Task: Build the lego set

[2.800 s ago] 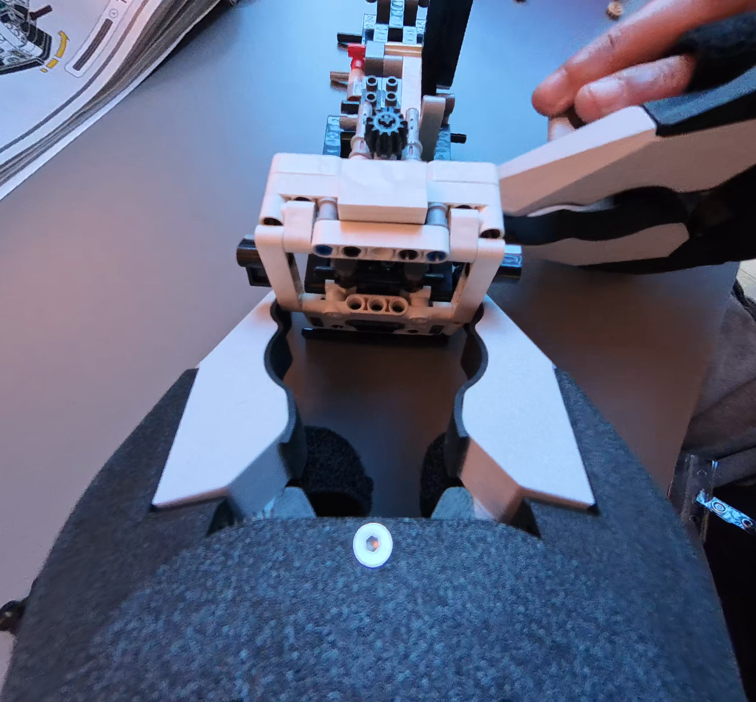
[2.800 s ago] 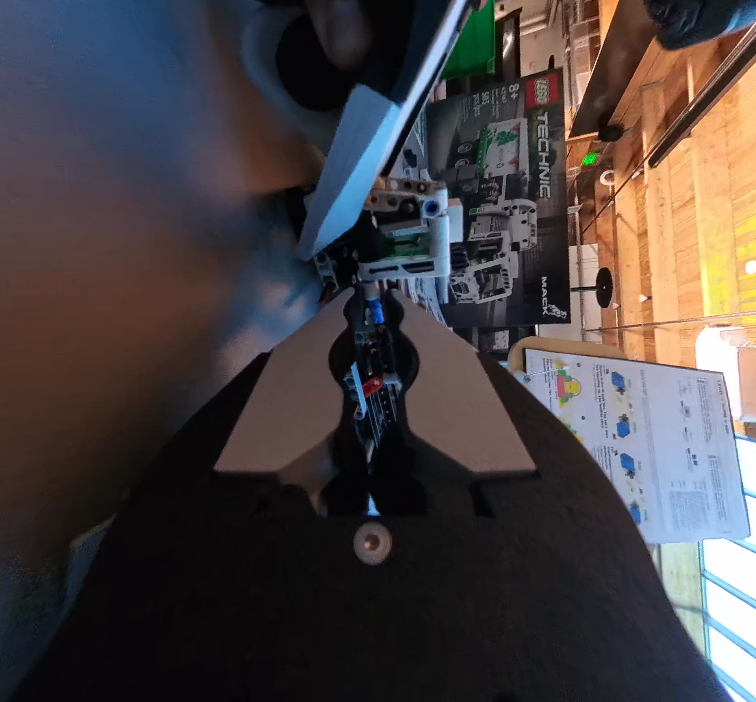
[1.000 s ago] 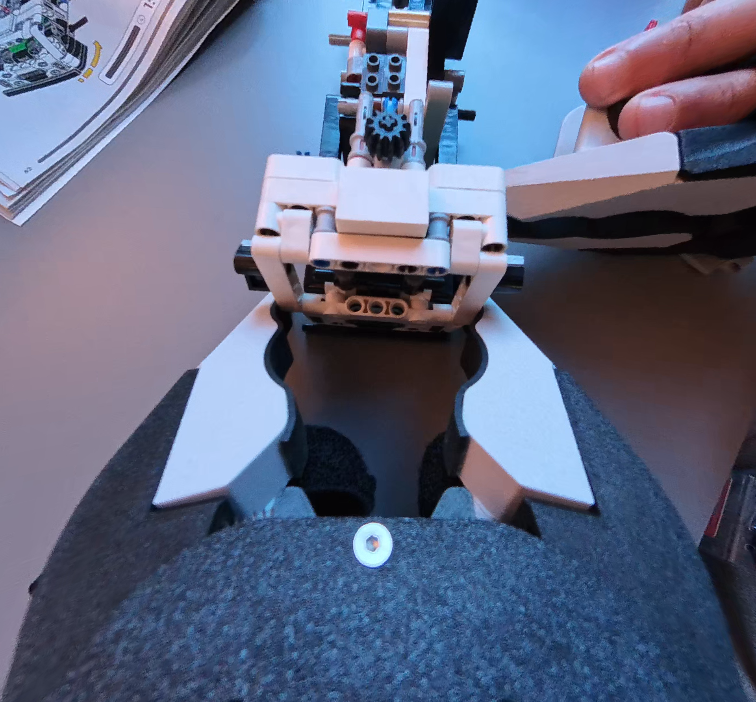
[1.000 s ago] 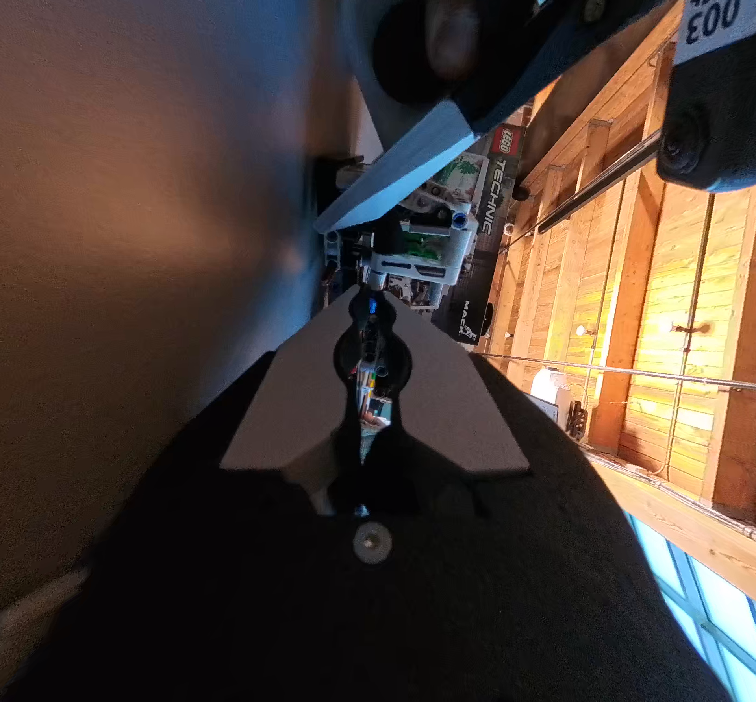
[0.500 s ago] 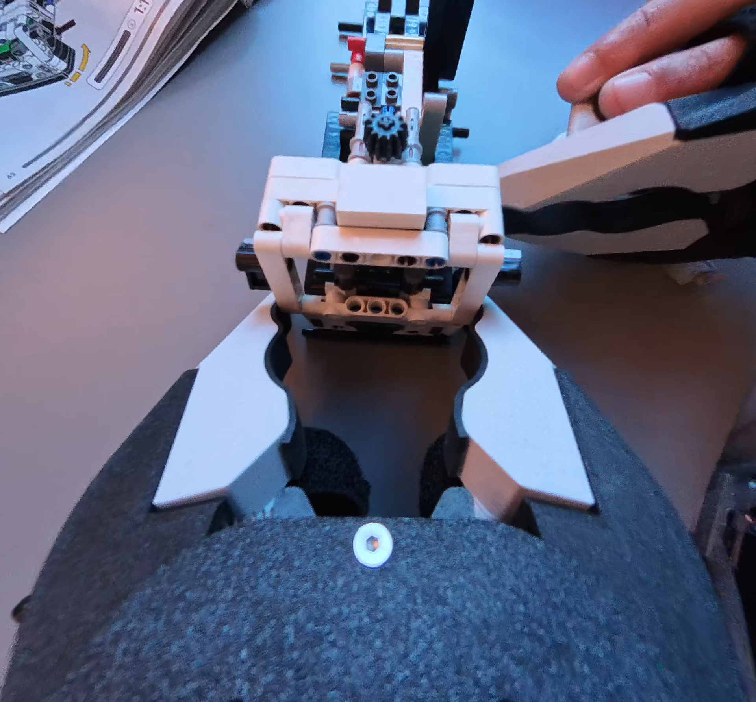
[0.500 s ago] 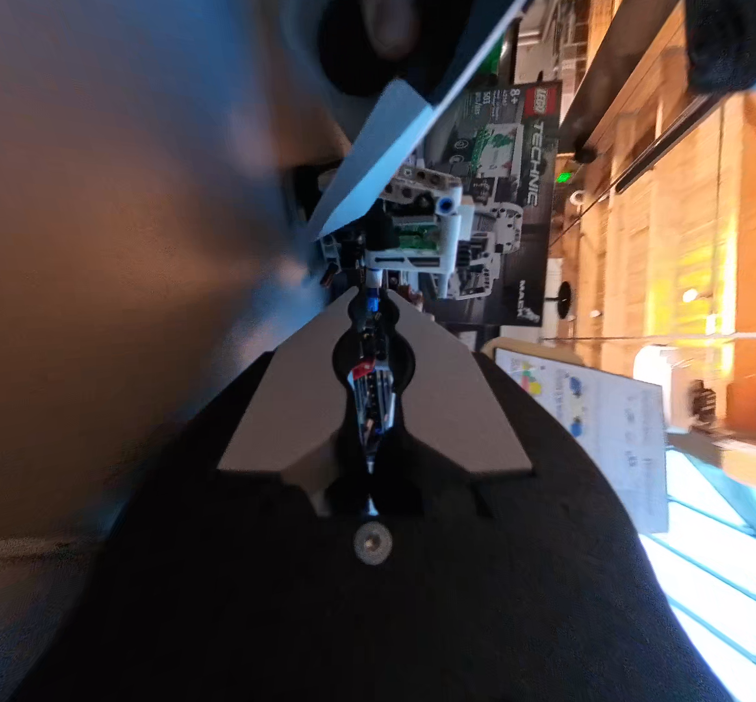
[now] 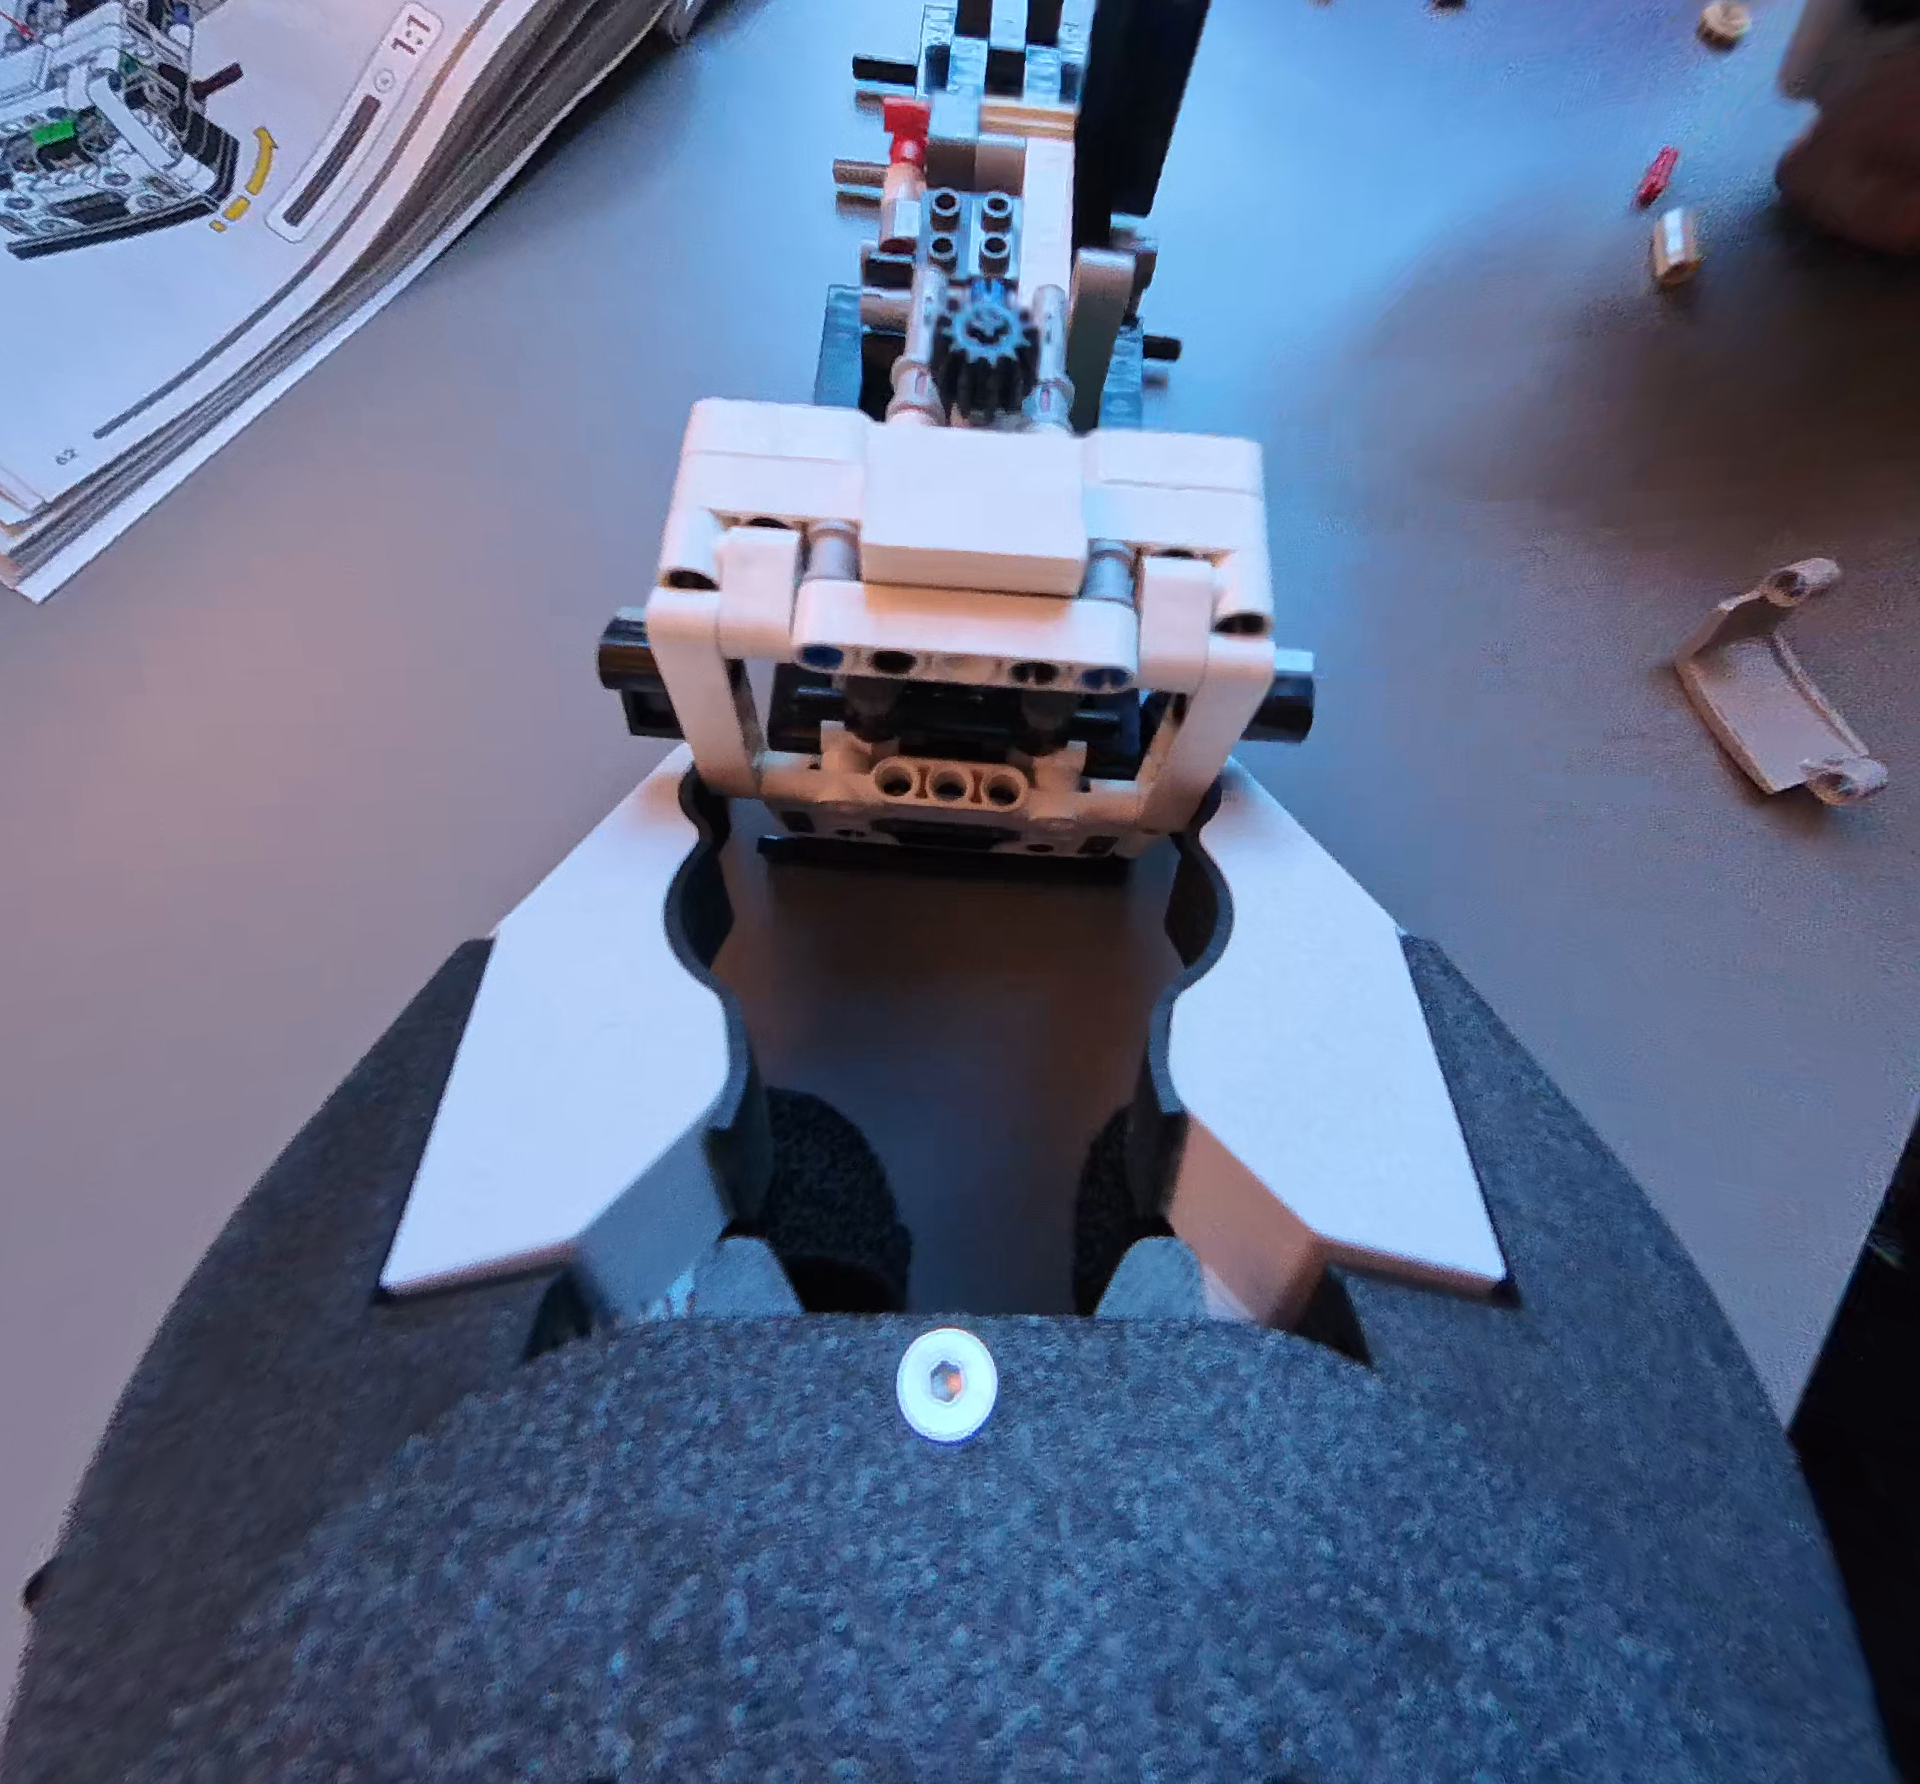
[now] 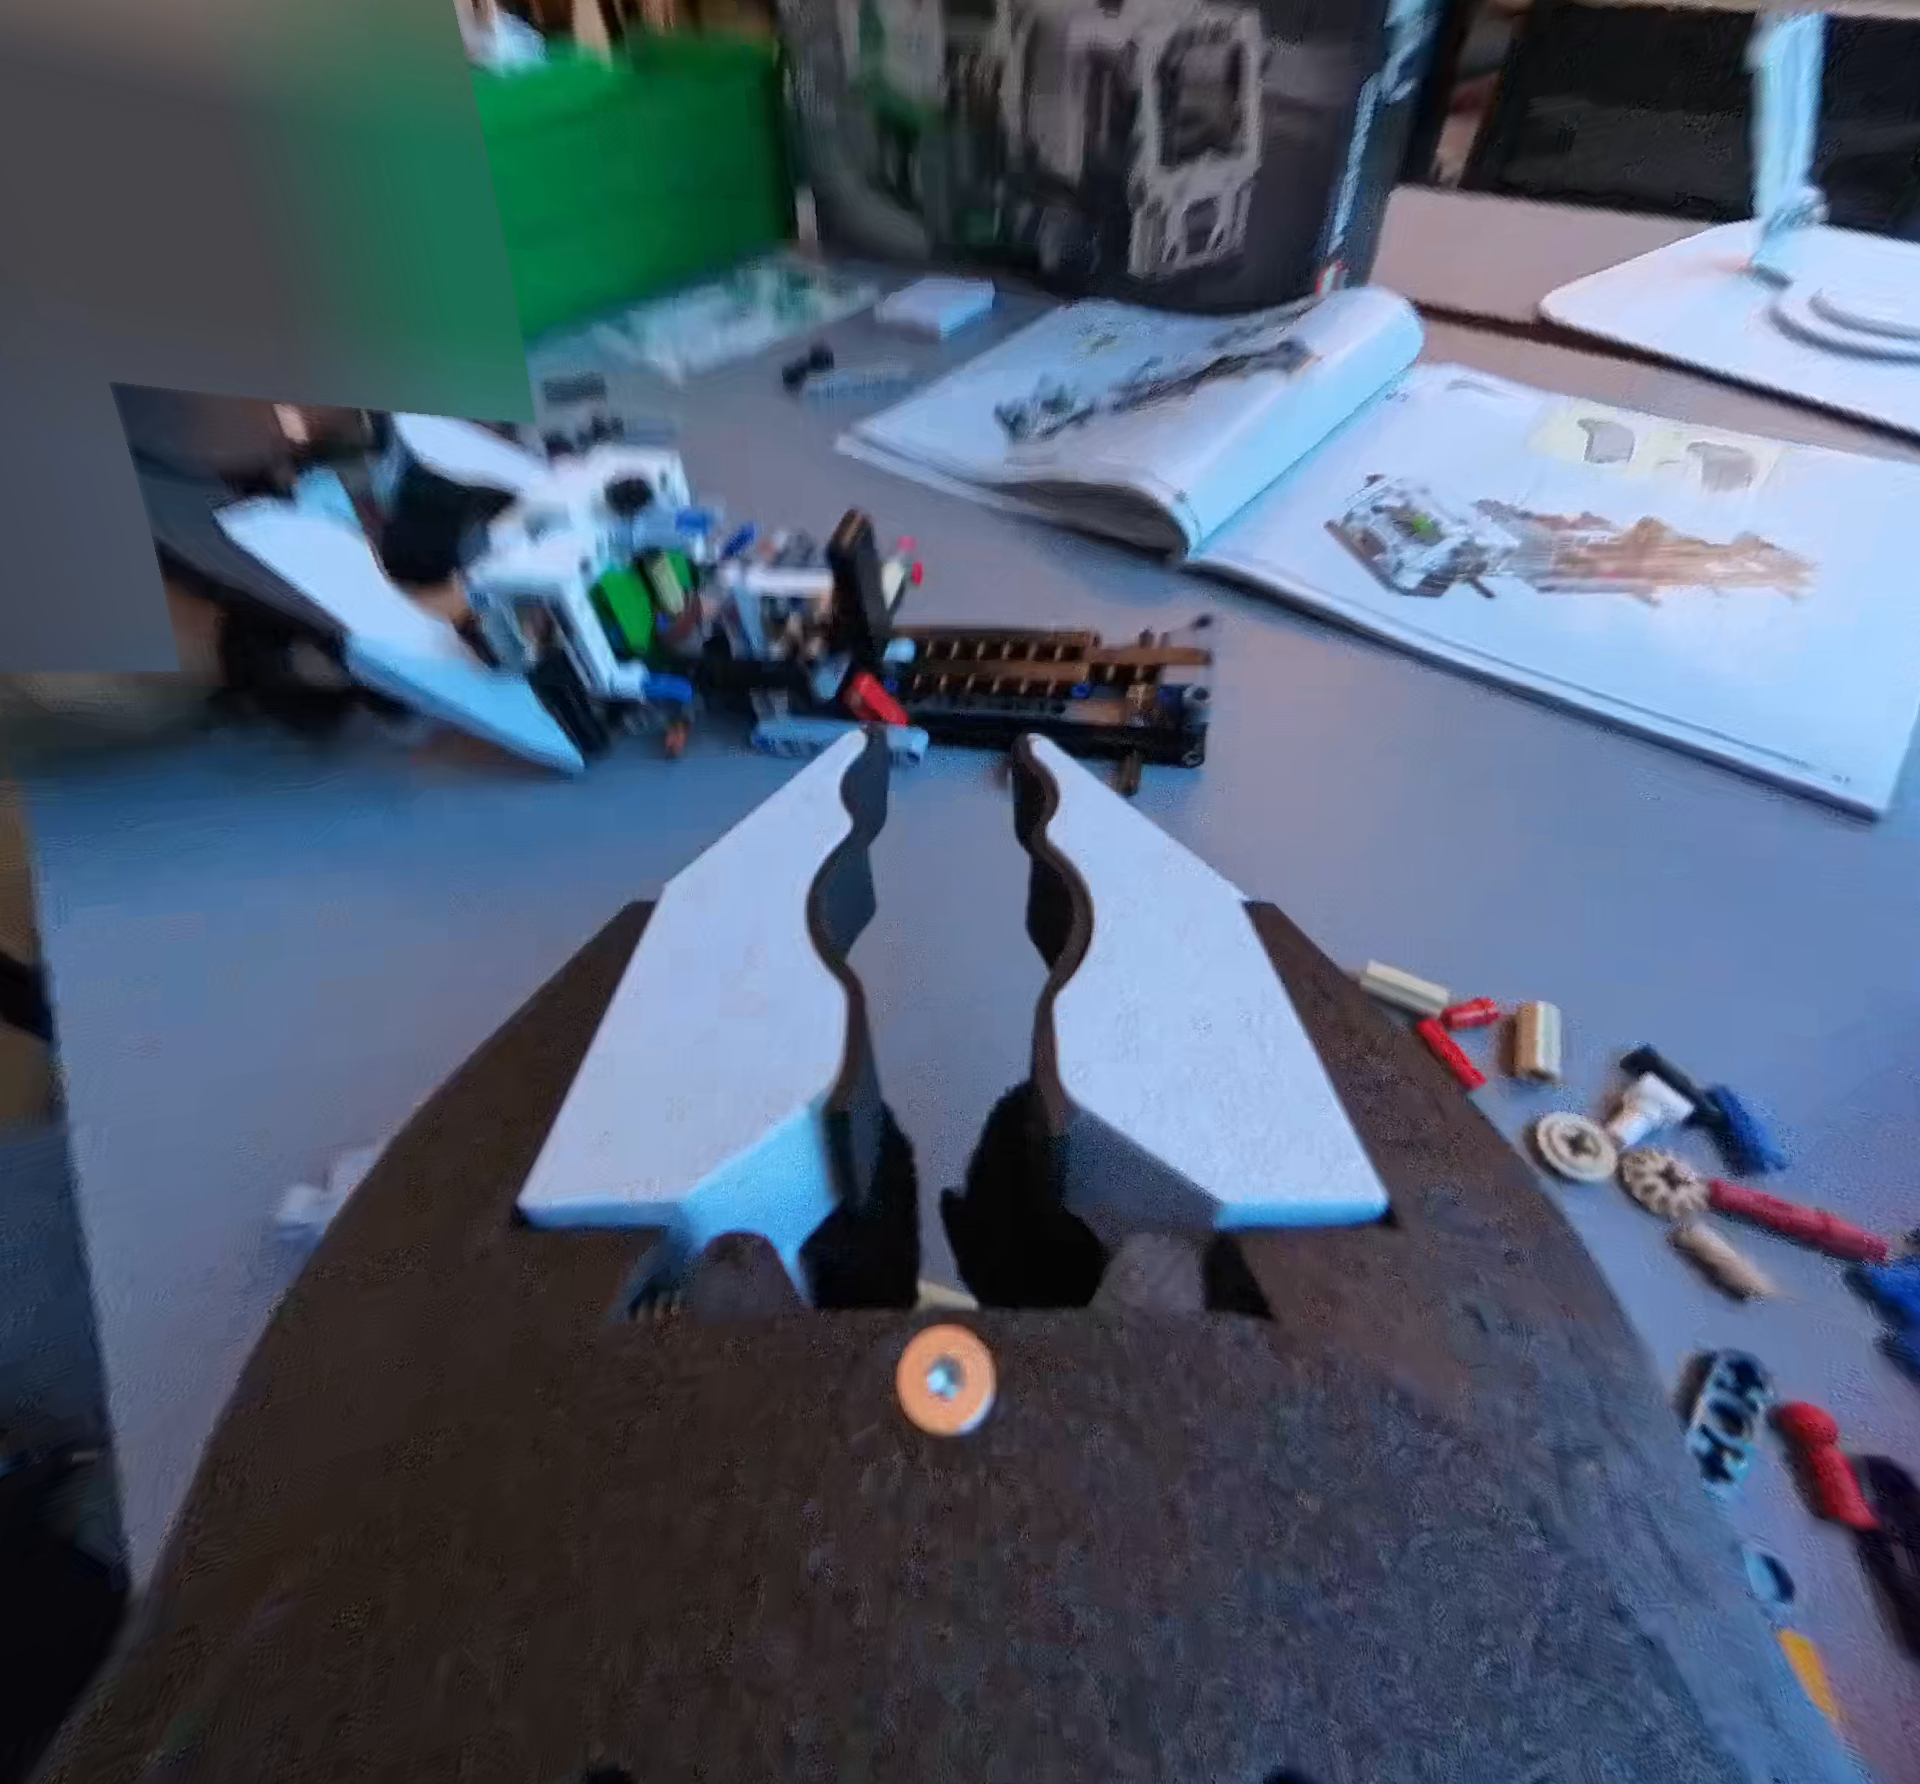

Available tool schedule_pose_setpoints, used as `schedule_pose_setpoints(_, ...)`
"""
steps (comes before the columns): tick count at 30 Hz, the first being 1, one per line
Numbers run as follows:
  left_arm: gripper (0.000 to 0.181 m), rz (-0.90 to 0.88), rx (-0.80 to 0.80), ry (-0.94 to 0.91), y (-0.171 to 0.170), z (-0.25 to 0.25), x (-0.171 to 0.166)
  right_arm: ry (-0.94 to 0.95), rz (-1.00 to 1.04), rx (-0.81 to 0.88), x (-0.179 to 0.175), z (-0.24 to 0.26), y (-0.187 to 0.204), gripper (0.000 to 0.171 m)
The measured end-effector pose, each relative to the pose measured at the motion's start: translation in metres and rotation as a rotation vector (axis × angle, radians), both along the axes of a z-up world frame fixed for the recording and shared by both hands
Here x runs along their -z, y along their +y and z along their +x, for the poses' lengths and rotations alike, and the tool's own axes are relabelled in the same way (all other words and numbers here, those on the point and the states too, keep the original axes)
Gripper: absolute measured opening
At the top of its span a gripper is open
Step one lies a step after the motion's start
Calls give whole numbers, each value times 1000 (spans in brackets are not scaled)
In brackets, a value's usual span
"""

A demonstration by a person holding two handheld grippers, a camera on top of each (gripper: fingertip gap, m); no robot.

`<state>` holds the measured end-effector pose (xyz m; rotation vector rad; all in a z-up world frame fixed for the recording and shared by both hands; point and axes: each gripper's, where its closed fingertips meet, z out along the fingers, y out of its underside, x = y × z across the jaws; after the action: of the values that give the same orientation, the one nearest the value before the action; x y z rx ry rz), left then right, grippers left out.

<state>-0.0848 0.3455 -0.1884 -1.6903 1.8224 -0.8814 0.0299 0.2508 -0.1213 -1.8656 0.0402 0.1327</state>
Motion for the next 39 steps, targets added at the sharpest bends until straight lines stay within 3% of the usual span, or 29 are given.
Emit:
schedule_pose_setpoints(6, 88, 6, 25, -18, -4, -1, -3, 115, 69, 170, -8, 34, -12, 25)
schedule_pose_setpoints(16, 92, 28, 0, -52, -1, -2, -7, -5, -55, 71, 8, 14, -1, 24)
schedule_pose_setpoints(30, 102, 63, -72, -132, -4, -31, -20, -72, -47, 48, 7, 6, -2, 19)
schedule_pose_setpoints(32, 95, 75, -61, -191, -7, -34, -29, -93, -57, 46, 8, 4, -1, 18)
schedule_pose_setpoints(35, 67, 76, 8, -352, -24, -41, -59, -145, -82, 35, 13, 0, -1, 17)
schedule_pose_setpoints(37, 52, 16, 159, -409, -60, -45, -72, -186, -100, 26, 16, -4, -1, 16)
schedule_pose_setpoints(39, 49, -42, 335, -316, -102, -44, -62, -227, -112, 20, 18, -7, 0, 15)
